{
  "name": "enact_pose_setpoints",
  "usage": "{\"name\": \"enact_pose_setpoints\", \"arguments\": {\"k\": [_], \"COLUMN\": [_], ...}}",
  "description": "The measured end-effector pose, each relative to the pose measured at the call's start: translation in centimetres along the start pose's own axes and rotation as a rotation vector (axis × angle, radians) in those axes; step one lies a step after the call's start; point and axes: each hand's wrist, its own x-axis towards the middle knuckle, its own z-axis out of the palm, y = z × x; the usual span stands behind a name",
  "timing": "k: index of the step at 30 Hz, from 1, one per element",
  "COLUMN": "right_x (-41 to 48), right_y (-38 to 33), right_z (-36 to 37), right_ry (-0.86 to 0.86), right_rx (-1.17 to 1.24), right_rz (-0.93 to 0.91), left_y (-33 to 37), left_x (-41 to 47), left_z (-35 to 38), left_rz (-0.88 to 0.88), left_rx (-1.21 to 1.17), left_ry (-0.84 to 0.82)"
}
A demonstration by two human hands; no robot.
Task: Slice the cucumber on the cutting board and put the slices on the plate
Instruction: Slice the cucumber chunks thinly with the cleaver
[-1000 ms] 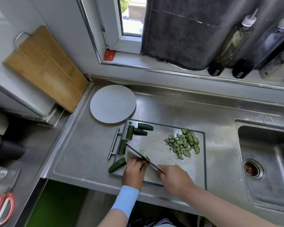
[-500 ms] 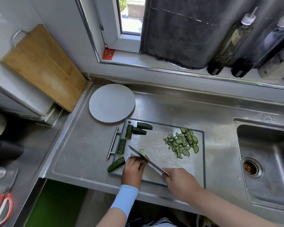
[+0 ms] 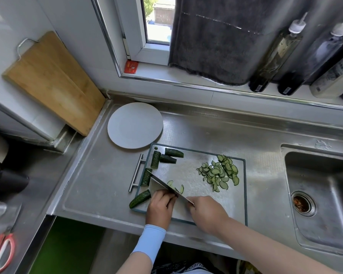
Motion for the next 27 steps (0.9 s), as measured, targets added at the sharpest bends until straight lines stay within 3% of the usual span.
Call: {"name": "enact_pose_setpoints", "arguments": {"k": [27], "right_x": [-2.2], "right_y": [1.7], "right_z": [0.4], "right_ry": [0.054], "right_rx": [-0.034], "right_rz": [0.007], "left_y": [0.0], "left_x": [0.3], "left_z": [0.1], "left_rz": [0.008], "left_rx": [-0.036], "left_ry": [0.042]}}
